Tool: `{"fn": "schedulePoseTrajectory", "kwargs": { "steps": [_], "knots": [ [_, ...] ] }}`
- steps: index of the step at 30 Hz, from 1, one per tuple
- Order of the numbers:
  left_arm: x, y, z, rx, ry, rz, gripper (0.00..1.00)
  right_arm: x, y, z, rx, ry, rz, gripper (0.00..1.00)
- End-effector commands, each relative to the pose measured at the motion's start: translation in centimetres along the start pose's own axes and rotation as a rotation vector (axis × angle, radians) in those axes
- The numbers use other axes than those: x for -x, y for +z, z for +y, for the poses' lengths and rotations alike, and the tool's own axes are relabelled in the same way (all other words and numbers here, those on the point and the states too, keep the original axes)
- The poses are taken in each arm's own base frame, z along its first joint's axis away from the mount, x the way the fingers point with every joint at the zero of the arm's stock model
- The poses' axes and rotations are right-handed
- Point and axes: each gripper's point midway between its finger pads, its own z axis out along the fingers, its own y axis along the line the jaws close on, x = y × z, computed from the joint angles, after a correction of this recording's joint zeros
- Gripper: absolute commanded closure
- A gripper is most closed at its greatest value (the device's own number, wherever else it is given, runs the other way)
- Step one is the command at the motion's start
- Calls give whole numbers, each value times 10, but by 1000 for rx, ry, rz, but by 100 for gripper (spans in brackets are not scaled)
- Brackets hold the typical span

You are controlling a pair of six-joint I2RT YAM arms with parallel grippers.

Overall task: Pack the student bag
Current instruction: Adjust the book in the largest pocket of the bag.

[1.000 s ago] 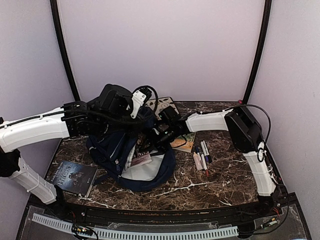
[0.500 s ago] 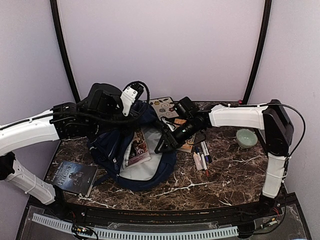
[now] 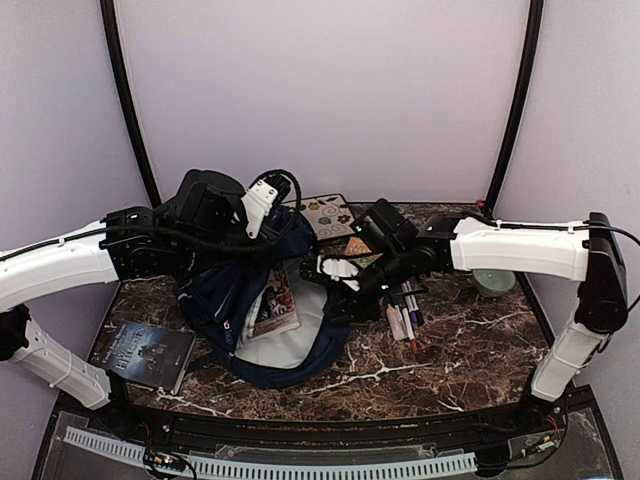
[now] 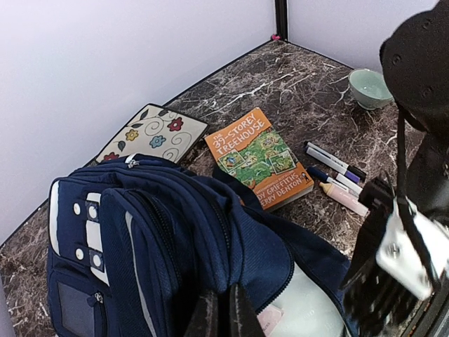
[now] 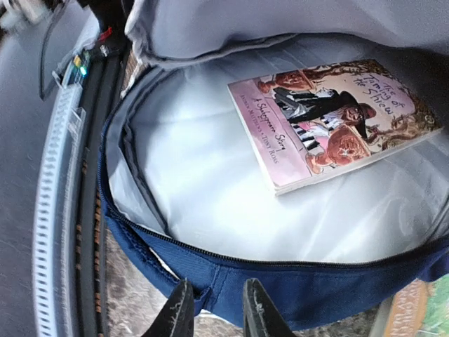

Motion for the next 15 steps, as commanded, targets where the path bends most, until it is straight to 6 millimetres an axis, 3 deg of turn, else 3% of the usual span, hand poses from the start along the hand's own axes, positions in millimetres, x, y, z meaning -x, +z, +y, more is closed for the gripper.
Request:
{"fn": "schedulePoseTrajectory", "kwargs": {
  "steps": [1, 6, 10, 15],
  "knots": [
    [43, -29, 8, -23, -61, -162, 100, 8, 19, -19, -196, -312, 88, 74],
    [50, -33, 10, -31, -68, -174, 100, 26, 39, -37, -318, -410, 99, 54],
    [49, -32, 7, -46, -65, -165, 100, 36, 57, -44, -351, -440, 101, 50],
    [51, -32, 4, -60, -63, -164, 100, 29, 79, -45, -344, -492, 123, 49]
  ]
}}
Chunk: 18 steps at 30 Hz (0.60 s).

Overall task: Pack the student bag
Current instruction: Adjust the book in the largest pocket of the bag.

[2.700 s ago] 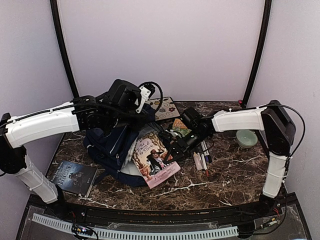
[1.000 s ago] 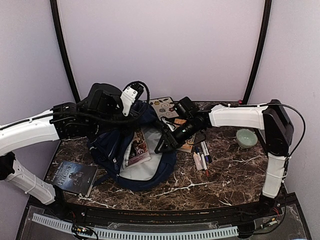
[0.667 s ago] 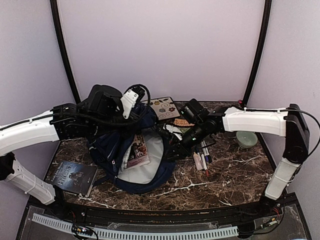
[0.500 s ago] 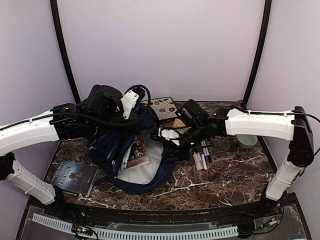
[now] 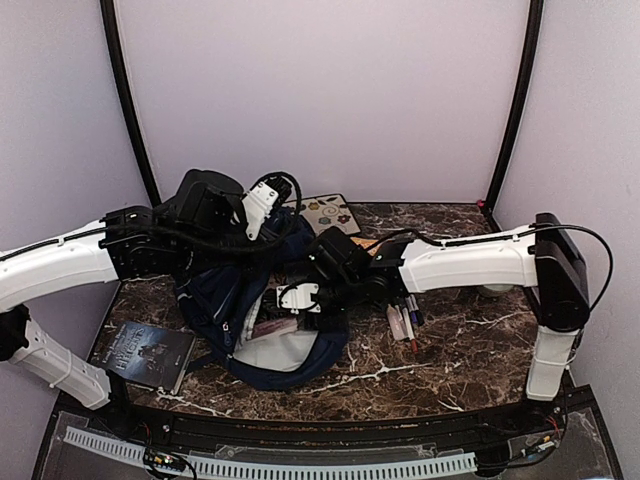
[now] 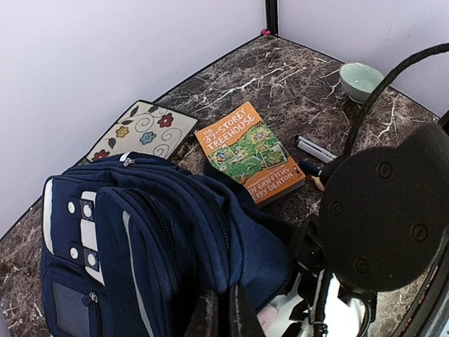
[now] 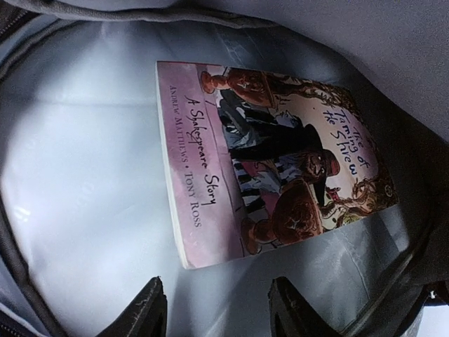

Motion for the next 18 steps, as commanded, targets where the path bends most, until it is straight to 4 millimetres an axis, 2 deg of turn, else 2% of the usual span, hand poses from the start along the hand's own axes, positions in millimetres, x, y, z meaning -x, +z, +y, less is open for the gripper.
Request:
{"fn": "schedulePoseTrajectory", "kwargs": {
  "steps": [1, 8, 13, 18],
  "knots": [
    [55, -33, 7, -28, -61, -183, 100, 14, 13, -8, -62, -75, -23, 49],
    [56, -33, 6, -31, -54, -184, 100, 19, 20, 15, 19, -123, -45, 45],
    [59, -32, 2, -47, -49, -183, 100, 24, 33, 3, -95, -142, -46, 41],
    [62, -34, 1, -62, -48, -185, 100, 16, 53, -9, -153, -168, 3, 47]
  ]
}}
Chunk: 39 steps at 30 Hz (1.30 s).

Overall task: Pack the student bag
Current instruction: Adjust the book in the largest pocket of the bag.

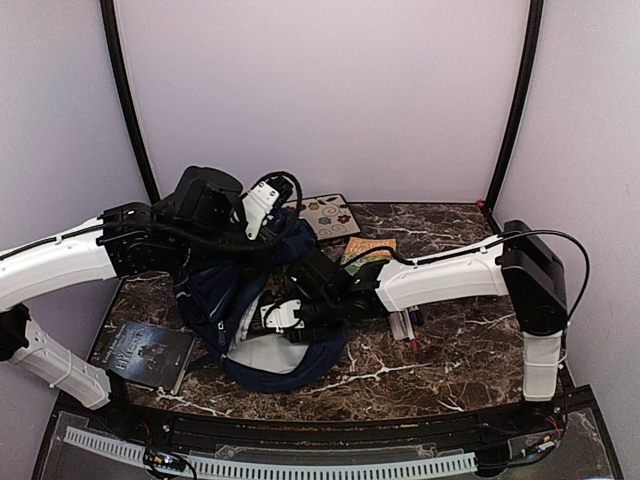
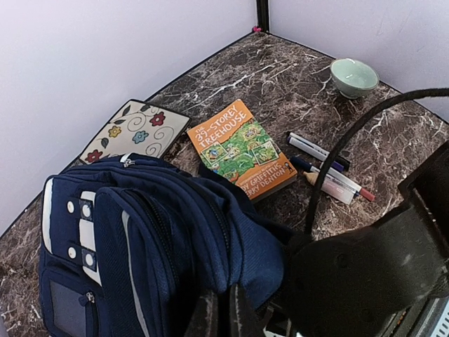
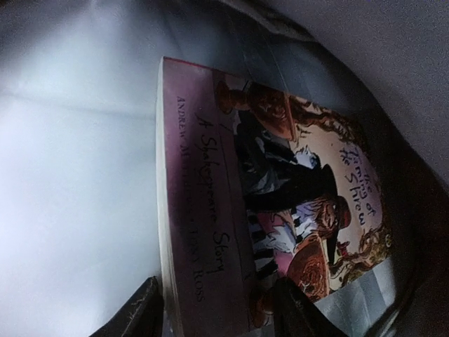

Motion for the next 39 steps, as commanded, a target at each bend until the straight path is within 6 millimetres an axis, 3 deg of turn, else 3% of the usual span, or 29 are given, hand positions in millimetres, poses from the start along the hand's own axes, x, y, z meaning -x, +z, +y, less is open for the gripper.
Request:
{"fn": "schedulePoseTrajectory", "kwargs": {
  "steps": [1, 10, 15, 21, 29, 33, 35, 37, 39],
  "knots": [
    [61, -33, 4, -33, -53, -197, 100, 0, 20, -18, -104, -33, 24, 49],
    [56, -33, 0, -55, -60, -188, 100, -16, 12, -97, -366, 117, 23, 66],
    [56, -31, -2, -66, -64, -188, 100, -21, 18, -107, -397, 153, 26, 67],
    [52, -31, -1, -62, -67, -183, 100, -19, 17, -98, -352, 170, 8, 64],
    [39, -24, 2, -31, -48, -151, 100, -11, -36, -61, -170, 254, -38, 57],
    [19, -12, 1, -22, -20, -88, 100, -29, -66, -31, -66, 316, -8, 56],
    [8, -4, -1, -26, -16, -52, 100, -49, -73, -14, -26, 354, 33, 55],
    [-8, 5, -8, -47, -10, -4, 100, -62, -89, -10, -22, 399, 39, 55],
    [-25, 15, -14, -65, -5, 53, 100, -89, -95, 1, 4, 469, 76, 55]
  ]
}}
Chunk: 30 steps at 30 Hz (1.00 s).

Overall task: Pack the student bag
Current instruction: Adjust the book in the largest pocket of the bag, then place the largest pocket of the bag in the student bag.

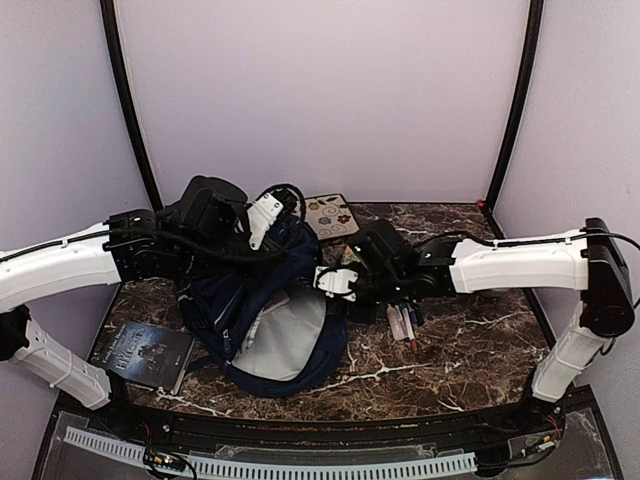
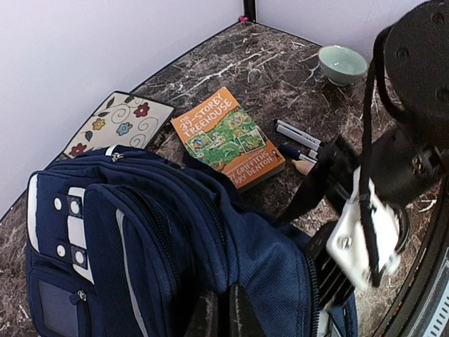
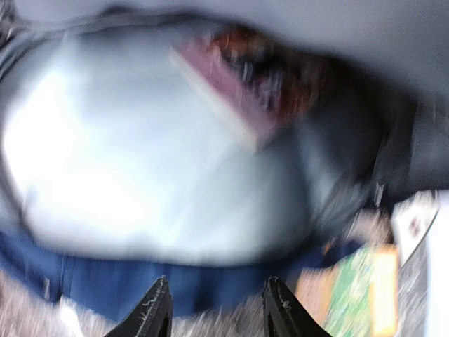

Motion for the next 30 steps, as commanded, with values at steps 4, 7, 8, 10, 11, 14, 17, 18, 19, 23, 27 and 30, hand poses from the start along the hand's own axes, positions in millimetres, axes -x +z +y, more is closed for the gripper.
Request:
{"fn": "schedulePoseTrajectory", "kwargs": {
  "steps": [4, 7, 8, 10, 11, 14, 17, 18, 19, 23, 27, 30],
  "knots": [
    [-55, 36, -25, -86, 13, 153, 100, -75, -43, -34, -26, 295, 85, 55],
    [-89, 56, -41, -144, 20, 254, 100, -95, -57, -76, -124, 418, 77, 55],
    [-101, 62, -46, -165, 21, 287, 100, -103, -61, -90, -144, 472, 70, 56],
    [-119, 69, -58, -209, 33, 337, 100, -123, -70, -120, -177, 590, 54, 56],
    [-126, 70, -62, -228, 40, 360, 100, -131, -72, -131, -179, 641, 47, 56],
    [-150, 69, -74, -294, 46, 461, 100, -155, -73, -155, -156, 783, 23, 56],
    [-175, 62, -78, -326, 67, 597, 100, -168, -75, -182, -143, 883, -23, 55],
    [-181, 59, -78, -333, 80, 627, 98, -171, -76, -188, -135, 907, -38, 55],
    [-183, 55, -79, -344, 93, 644, 93, -174, -77, -193, -133, 929, -48, 55],
    [-151, 39, -90, -430, 93, 619, 62, -180, -74, -202, -113, 971, -67, 54],
    [-72, 39, -94, -454, 97, 382, 54, -182, -61, -199, -56, 1025, -69, 54],
    [-22, 62, -78, -371, 73, 214, 46, -184, -50, -196, -7, 1073, -76, 54]
  ]
}}
